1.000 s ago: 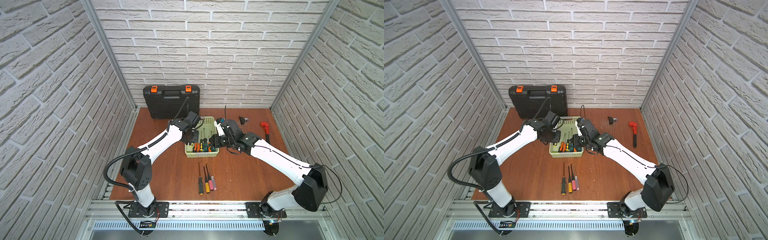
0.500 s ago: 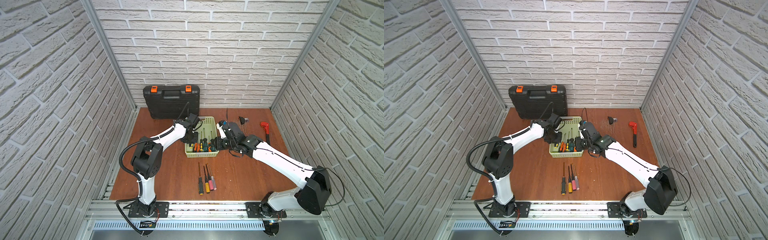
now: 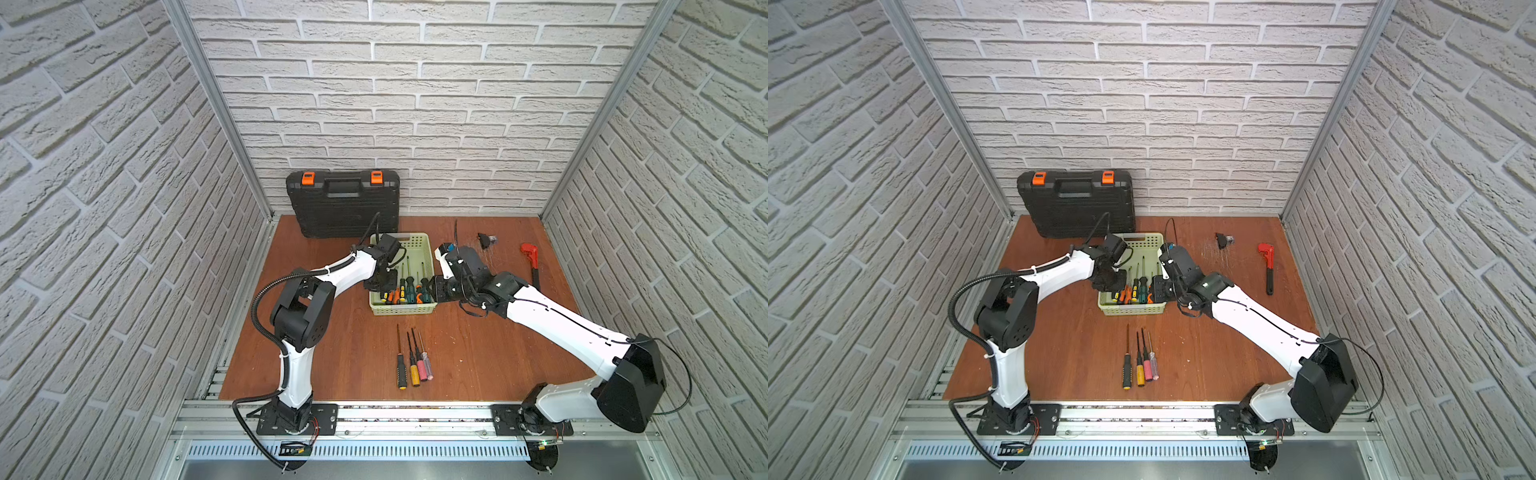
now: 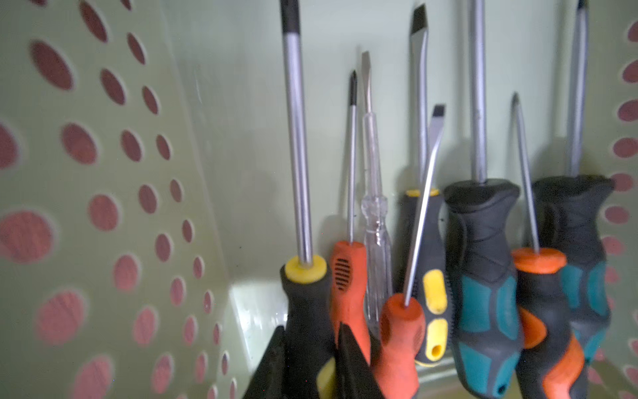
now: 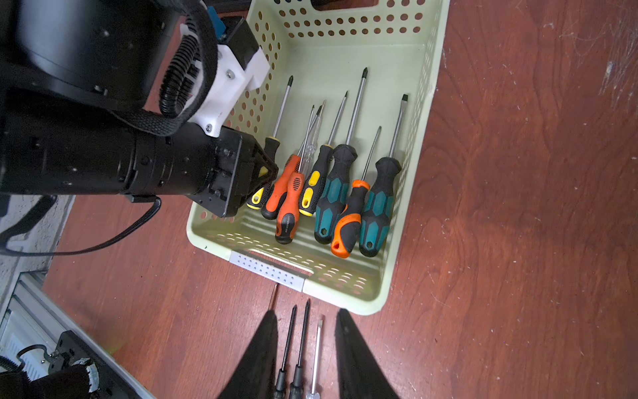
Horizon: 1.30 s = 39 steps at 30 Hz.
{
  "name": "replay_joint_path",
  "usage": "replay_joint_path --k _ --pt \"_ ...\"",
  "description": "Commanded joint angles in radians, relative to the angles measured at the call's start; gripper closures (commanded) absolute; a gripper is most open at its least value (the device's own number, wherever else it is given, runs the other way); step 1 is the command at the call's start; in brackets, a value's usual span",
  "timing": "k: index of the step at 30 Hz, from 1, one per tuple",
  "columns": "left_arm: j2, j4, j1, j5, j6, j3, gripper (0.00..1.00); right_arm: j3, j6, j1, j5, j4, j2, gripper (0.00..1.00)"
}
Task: Put the screwdriver in the bin
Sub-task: Place the screwdriver in the bin.
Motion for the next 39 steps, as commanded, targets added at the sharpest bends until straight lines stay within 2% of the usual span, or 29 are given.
replay_joint_path --k 1,7,18,27,31,36,39 --pt "-0.017 0.023 0.005 -0.002 -0.008 -0.029 0.64 -0.009 0.015 0.000 0.006 0.028 -0.027 0.69" --pt "-0.097 0.054 0.002 0.000 -0.020 -0.057 0.54 -0.007 0.018 0.002 -0.007 0.029 -0.023 0.69" --pt "-0.346 0.078 -0.013 0.000 -0.032 -0.090 0.54 -0.009 0.009 0.047 0.022 -0.079 -0.065 0.69" --pt "-0.635 0.109 -0.031 0.007 -0.067 -0.340 0.55 -0.143 0.113 0.198 0.064 -0.153 -0.082 0.69" --pt "-0.767 0.137 -0.091 0.008 -0.084 -0.477 0.54 -0.200 0.171 0.293 0.092 -0.143 -0.040 0.69" --pt "-0.882 0.156 -0.163 -0.062 -0.173 -0.606 0.52 -0.207 0.206 0.341 0.098 -0.140 0.028 0.64" --pt "-0.934 0.177 -0.193 -0.081 -0.204 -0.667 0.51 -0.262 0.242 0.348 0.061 -0.066 0.050 0.60"
